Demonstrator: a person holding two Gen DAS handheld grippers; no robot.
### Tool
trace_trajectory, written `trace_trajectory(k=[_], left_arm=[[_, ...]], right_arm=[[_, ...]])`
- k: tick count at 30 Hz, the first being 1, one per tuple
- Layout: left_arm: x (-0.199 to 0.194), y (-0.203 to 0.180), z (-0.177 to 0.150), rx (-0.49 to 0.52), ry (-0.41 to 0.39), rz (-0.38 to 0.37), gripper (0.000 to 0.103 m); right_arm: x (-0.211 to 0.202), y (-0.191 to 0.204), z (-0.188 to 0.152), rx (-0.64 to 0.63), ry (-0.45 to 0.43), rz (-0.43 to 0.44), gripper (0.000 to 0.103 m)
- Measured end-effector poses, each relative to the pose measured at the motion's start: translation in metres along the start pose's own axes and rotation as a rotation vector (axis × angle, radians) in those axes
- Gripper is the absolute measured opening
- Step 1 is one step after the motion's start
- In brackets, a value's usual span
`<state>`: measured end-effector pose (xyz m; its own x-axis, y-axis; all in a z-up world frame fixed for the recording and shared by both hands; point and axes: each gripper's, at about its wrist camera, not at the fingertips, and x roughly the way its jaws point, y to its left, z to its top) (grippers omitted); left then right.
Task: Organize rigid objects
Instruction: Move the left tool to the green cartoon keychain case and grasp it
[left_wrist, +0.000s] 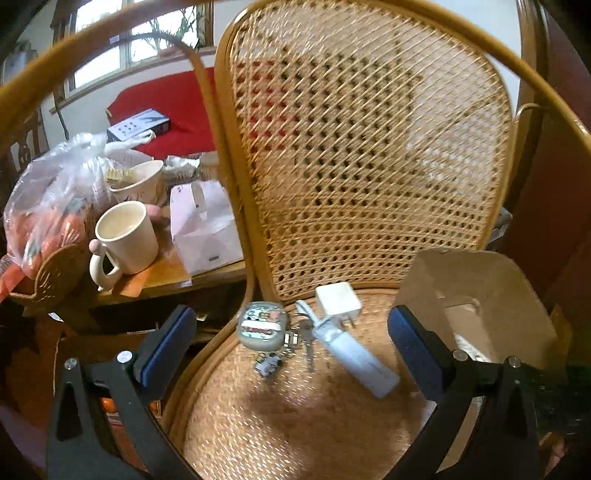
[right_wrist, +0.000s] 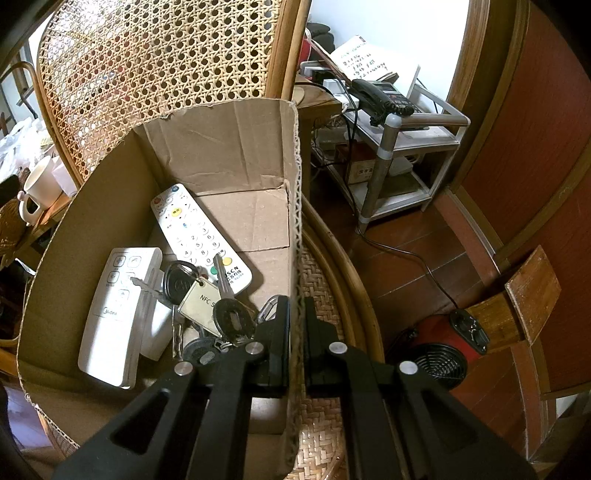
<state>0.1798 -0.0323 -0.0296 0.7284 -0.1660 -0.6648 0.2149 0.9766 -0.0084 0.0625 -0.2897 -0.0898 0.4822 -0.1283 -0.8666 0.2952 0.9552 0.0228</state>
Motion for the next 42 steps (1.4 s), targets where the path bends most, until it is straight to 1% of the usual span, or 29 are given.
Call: trace_trajectory(k=[3,5,8,13,18,20,22,25,27,29,31,35,38,39,40,42], left_arm=[[0.014,0.007,-0.001,0.015,0.01,-0.002,0.103],[0.024,0.009,-0.004,0.044,0.01,0.004,0.103],[0.043,0.012,-0.008,0.062,0.045,0.026,0.103],[0.071,0.021,-0.015,0.036,0.1,0.005,0.102],[0.093,0.038,-0.016,-0.048,0.149,-0.004,0.102],[0.097,0.042,-0.017,-0.051,0.156,0.014,0.096],[0.104,0.045,-0.019,-0.045,0.169,0.038,0.093],[0.111,0.045,-0.023,-0.023,0.183,0.028,0.091],[0.116,0.043,-0.025,-0.001,0.187,0.027,0.083],[0.121,0.04,-0.027,0.013,0.202,0.002,0.06],[0.128,0.039,-0.029,0.007,0.223,-0.051,0.052],[0.131,0.035,-0.029,0.008,0.209,-0.032,0.052],[0.133,0.036,-0.029,-0.022,0.211,-0.038,0.053],[0.135,0.039,-0.029,-0.042,0.22,-0.042,0.055],[0.139,0.042,-0.029,-0.066,0.234,-0.034,0.061],[0.144,0.046,-0.029,-0.085,0.263,-0.041,0.062]], right_arm=[[0.0,0.0,0.0,0.0,0.0,0.0,0.007],[0.0,0.0,0.0,0.004,0.0,0.001,0.007],[0.0,0.0,0.001,0.001,0.001,0.0,0.007],[0.0,0.0,0.002,0.003,0.001,-0.002,0.007],[0.0,0.001,0.002,0.003,0.0,-0.001,0.007],[0.0,0.0,0.002,0.003,0.001,0.0,0.007],[0.0,0.001,0.003,0.001,0.001,0.001,0.007],[-0.001,0.002,0.003,-0.005,-0.001,-0.005,0.007],[-0.001,0.002,0.003,-0.004,-0.002,-0.007,0.007],[0.0,0.002,0.003,-0.002,-0.002,-0.007,0.007],[0.0,0.002,0.003,-0.005,-0.003,-0.006,0.007],[0.0,0.001,0.002,-0.007,-0.005,-0.004,0.007],[0.0,0.001,0.002,-0.007,-0.004,-0.005,0.007],[0.0,0.001,0.002,-0.007,-0.004,-0.005,0.007],[0.0,0.001,0.002,-0.006,-0.004,-0.005,0.007],[0.0,0.001,0.002,-0.006,-0.004,-0.005,0.007]])
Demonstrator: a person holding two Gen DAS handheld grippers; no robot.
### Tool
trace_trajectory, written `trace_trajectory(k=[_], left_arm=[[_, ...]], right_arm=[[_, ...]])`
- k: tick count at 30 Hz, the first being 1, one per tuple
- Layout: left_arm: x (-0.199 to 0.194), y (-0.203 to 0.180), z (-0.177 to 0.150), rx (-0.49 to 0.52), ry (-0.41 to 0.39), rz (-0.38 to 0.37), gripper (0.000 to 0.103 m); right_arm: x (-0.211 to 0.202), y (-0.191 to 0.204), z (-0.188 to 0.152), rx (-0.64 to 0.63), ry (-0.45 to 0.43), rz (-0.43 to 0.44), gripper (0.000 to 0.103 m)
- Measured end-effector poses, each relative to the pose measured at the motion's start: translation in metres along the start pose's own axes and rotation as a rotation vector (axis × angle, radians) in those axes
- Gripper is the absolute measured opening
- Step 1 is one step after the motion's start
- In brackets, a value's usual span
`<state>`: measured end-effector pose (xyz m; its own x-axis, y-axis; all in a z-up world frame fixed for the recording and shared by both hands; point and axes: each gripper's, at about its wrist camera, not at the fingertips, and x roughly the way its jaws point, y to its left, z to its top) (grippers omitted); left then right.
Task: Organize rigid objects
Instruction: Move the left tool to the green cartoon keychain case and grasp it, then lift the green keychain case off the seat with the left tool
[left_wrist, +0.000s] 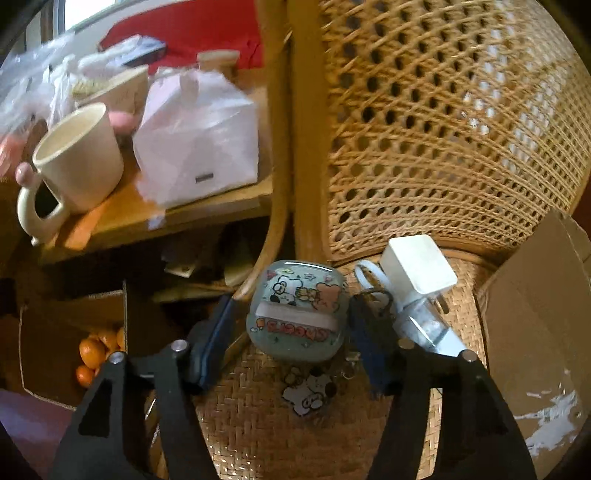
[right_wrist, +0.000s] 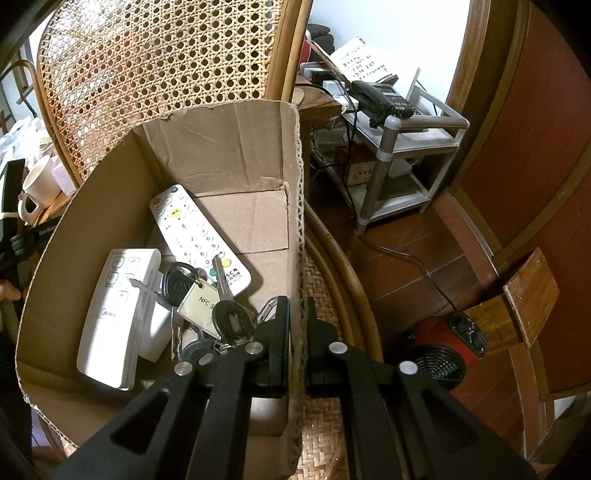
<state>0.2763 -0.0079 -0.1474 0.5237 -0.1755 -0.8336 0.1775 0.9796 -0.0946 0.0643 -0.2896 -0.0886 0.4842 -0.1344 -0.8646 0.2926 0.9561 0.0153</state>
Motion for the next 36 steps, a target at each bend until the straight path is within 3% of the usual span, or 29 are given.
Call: trace_trajectory(k=[6,11,20,29,36], left_arm=[[0.007,-0.016,-0.003,0.115,0.004,0.054,0.059],[-0.001,-0.016,-0.006,0.085,0.017,0.064,0.058],[-0.048,-0.01,-0.014,0.087,-0.057,0.058,0.058],[-0.113,-0.022,-0.023,0.143,-0.215,0.028,0.058],[-0.139,-0.035,-0.026,0.172,-0.234,0.022,0.058]], right_arm=[[0.001,0.0,0.0,-0.003,-0.001,-0.002,0.007],[0.0,0.0,0.0,-0.004,-0.003,-0.002,0.007],[-0.001,0.0,0.0,-0.008,-0.004,-0.003,0.007],[-0.002,0.0,0.0,-0.002,-0.005,-0.002,0.007],[-0.002,-0.002,0.001,0.006,-0.006,0.0,0.007]])
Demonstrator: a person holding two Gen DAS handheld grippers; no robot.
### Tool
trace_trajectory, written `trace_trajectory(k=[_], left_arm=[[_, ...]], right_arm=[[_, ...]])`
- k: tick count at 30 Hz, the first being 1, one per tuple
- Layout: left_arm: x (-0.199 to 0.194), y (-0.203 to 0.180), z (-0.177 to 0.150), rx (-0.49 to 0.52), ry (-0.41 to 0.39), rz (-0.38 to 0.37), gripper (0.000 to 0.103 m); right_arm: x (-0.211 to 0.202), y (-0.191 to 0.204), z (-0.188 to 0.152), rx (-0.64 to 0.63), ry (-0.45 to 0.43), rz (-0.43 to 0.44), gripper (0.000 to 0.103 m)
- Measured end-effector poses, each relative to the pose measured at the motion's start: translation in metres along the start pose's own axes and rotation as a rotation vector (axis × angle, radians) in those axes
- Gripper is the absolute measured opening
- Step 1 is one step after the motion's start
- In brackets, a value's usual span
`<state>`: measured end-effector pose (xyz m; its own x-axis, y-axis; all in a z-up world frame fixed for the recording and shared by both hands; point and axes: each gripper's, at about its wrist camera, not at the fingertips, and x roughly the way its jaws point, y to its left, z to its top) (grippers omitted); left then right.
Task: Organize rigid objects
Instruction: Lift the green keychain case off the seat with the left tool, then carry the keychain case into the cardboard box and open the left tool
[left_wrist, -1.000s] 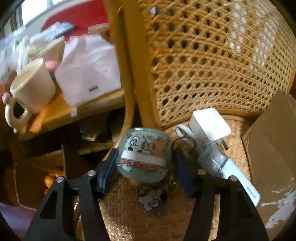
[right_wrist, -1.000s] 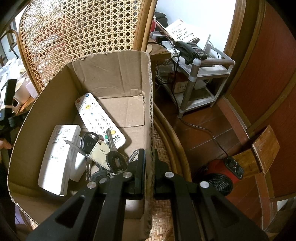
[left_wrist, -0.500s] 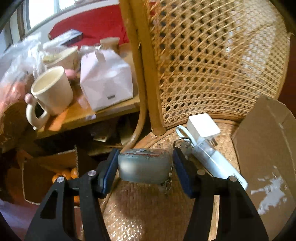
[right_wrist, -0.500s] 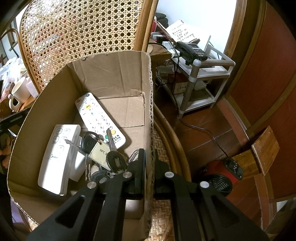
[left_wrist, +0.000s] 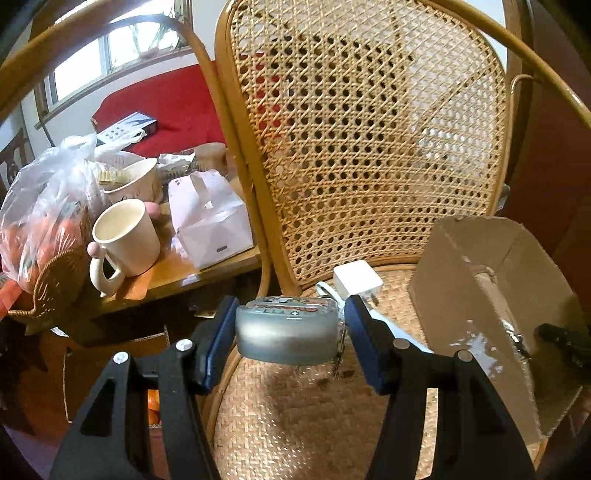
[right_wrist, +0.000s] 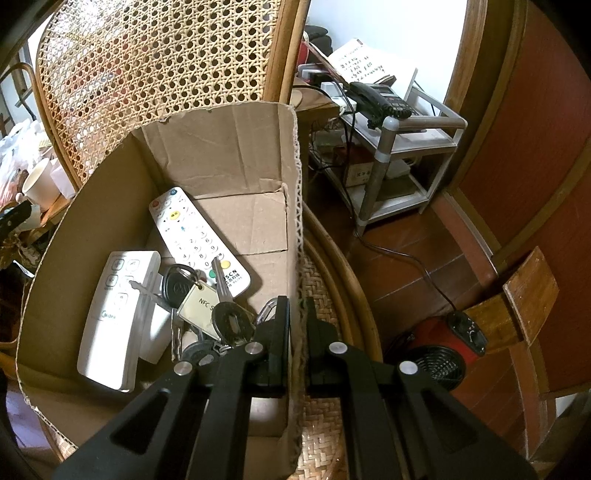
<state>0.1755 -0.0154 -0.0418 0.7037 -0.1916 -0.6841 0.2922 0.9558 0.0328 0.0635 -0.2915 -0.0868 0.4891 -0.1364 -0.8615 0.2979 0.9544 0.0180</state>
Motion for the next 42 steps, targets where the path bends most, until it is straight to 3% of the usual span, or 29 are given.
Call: trace_trajectory(k=[10,24,30,42], left_arm=[[-0.024,0.006,-0.005,-0.036,0.023,0.059,0.058],[-0.082,-0.023,-0.005,-0.07,-0.077,0.01,0.058],[-0.095,-0.043,-0.001,-0.047,-0.14,0.022,0.058],[-0.101,-0.099,0.005,0.008,-0.201,-0.11,0.058]], right_arm=[[0.001,0.001,0.0,-0.004,0.001,-0.005,0.007],[0.0,0.002,-0.001,0.006,0.001,-0.004,0.007],[0.0,0.003,-0.002,0.008,0.001,0.002,0.007],[0.001,0.002,-0.003,0.012,-0.001,0.004,0.007]])
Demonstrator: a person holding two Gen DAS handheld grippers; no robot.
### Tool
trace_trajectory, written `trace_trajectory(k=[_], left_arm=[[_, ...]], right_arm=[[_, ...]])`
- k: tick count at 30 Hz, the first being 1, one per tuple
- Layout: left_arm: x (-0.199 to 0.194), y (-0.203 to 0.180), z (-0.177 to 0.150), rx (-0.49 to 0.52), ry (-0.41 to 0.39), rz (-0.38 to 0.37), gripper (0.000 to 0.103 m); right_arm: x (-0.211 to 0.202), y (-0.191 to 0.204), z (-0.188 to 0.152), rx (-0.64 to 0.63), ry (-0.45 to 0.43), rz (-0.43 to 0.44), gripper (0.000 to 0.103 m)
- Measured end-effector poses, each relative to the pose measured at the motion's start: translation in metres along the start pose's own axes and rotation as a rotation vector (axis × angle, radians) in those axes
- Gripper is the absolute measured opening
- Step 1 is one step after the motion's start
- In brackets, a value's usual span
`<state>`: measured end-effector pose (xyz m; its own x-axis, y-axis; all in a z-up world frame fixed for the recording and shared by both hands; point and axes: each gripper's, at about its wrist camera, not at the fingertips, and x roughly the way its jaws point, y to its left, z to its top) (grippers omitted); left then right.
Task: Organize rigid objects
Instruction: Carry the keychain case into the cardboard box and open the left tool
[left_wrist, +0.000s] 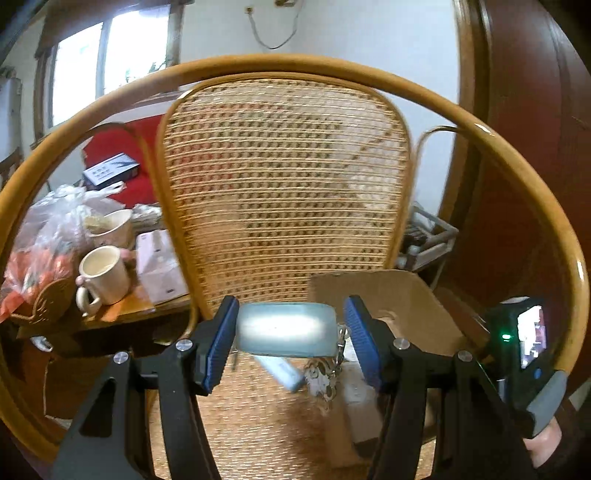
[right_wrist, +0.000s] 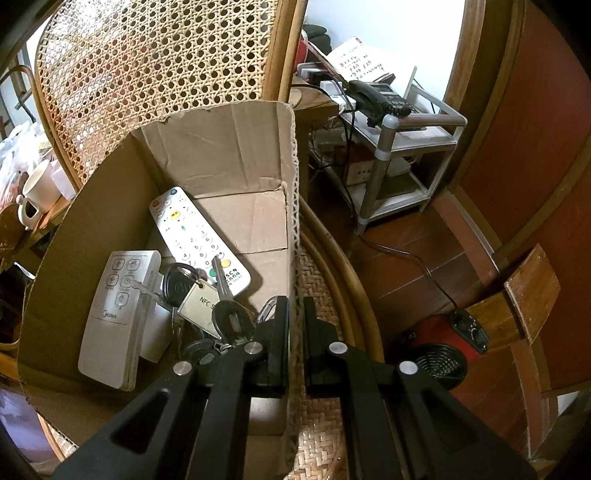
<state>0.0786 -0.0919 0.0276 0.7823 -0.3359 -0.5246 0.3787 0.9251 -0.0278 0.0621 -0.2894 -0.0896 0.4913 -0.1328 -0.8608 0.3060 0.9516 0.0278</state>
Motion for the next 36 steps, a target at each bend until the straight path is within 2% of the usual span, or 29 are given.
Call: trace_trajectory(k=[6,10,13,17,26,36], left_arm=[[-0.003,-0.033,-0.007,0.066,-0.016,-0.075,0.058],[-0.003,-0.049,-0.012,0.085,-0.001,-0.164,0.058],[-0.002,-0.056,-0.015,0.085,0.011,-0.218,0.058],[0.004,-0.057,-0.019,0.025,0.058,-0.291,0.058],[0.019,-0.067,-0.027,0.087,0.115,-0.229,0.058],[0.022,-0.064,-0.027,0.11,0.131,-0.222,0.059]], right_arm=[[0.0,-0.001,0.0,0.005,-0.001,0.003,0.007],[-0.001,-0.002,0.0,0.01,-0.001,0.005,0.007],[-0.001,-0.002,0.0,0.015,0.0,0.005,0.007],[-0.001,-0.003,0.0,0.018,-0.001,0.007,0.007],[-0.001,-0.003,0.0,0.016,-0.001,0.007,0.007],[-0.001,-0.003,0.0,0.016,-0.001,0.006,0.007]])
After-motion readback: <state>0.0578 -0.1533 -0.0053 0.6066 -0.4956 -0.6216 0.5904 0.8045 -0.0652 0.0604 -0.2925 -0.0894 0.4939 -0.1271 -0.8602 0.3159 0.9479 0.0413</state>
